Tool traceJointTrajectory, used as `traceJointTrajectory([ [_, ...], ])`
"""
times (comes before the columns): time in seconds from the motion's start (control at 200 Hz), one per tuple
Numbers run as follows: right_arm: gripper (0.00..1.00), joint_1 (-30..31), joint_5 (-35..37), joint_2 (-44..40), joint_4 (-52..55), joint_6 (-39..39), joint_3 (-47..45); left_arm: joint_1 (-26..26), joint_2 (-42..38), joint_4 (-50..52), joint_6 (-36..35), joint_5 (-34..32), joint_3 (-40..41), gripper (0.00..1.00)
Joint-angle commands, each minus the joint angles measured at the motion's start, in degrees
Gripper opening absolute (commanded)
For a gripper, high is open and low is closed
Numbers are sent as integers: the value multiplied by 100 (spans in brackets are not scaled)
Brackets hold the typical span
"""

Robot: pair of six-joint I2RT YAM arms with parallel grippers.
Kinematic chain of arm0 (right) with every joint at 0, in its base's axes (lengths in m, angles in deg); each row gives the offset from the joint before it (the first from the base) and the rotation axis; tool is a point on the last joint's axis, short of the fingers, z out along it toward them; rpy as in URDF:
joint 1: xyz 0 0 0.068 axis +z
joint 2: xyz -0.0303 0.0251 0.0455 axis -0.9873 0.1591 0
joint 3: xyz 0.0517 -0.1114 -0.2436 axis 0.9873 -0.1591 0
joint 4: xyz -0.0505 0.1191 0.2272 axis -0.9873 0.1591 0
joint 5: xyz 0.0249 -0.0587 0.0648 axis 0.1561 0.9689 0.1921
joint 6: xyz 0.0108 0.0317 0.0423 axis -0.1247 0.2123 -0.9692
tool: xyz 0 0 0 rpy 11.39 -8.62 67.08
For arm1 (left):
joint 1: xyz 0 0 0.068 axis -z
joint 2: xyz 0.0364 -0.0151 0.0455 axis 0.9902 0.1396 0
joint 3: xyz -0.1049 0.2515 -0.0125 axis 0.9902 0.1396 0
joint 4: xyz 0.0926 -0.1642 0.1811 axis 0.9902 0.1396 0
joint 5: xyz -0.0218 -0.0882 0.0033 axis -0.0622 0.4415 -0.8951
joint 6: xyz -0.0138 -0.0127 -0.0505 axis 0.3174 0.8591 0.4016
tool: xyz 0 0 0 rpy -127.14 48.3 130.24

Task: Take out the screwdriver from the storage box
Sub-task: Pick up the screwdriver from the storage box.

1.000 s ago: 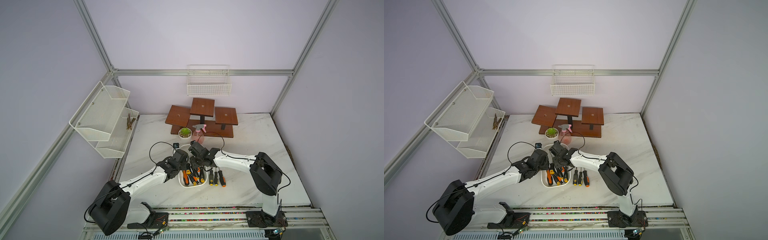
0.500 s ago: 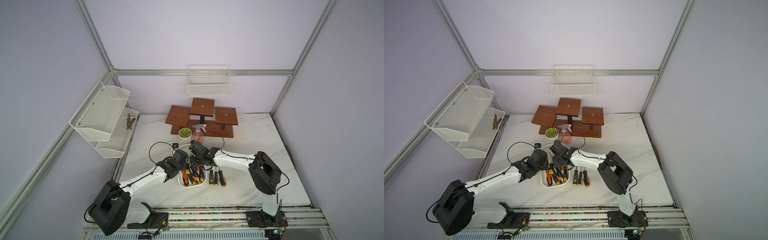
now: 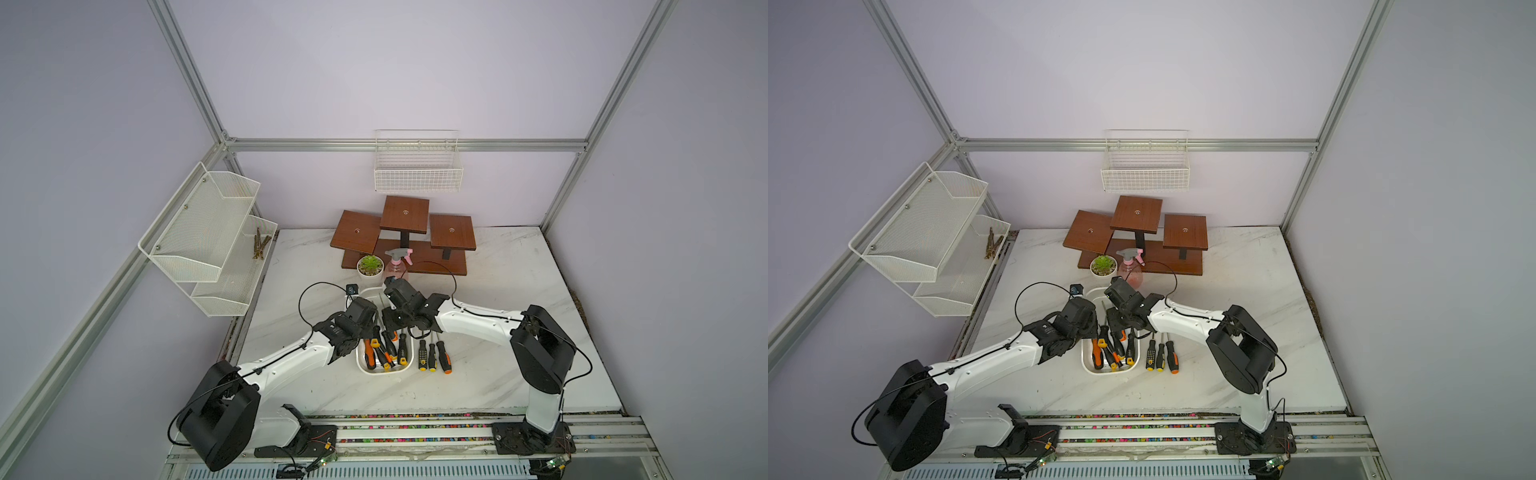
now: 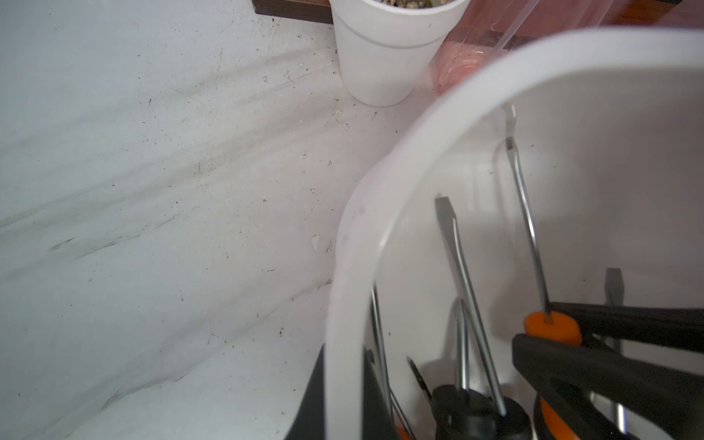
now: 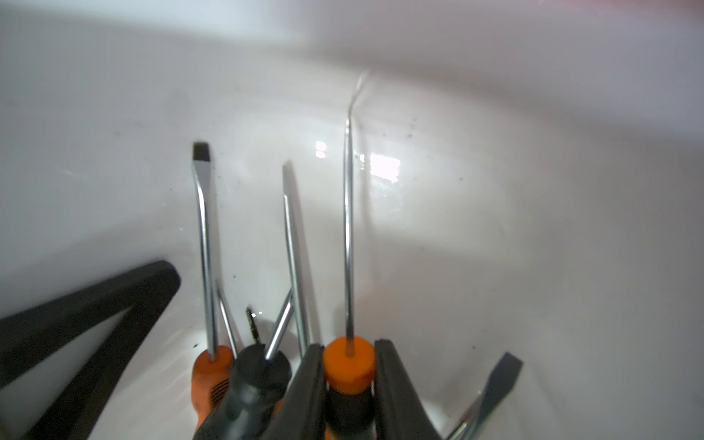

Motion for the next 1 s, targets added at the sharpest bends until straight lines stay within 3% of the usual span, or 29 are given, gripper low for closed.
traceJointTrajectory([
  [0.0,0,-28,-143,-395,-206,-105,-193,16,-62,-212,-84,-198,-267,0],
  [0.445,0,-54,-312,-1826,-331,-75,-1217,21,12,-290,-45,-201,-223,0],
  [0.78,0,-178,-4,-3291,458,40,-2143,22,17,-399,-9,-184,-114,0],
  [0.995,0,-589,184,-3814,833,4,-2684,21,8,-449,9,-138,-91,0],
])
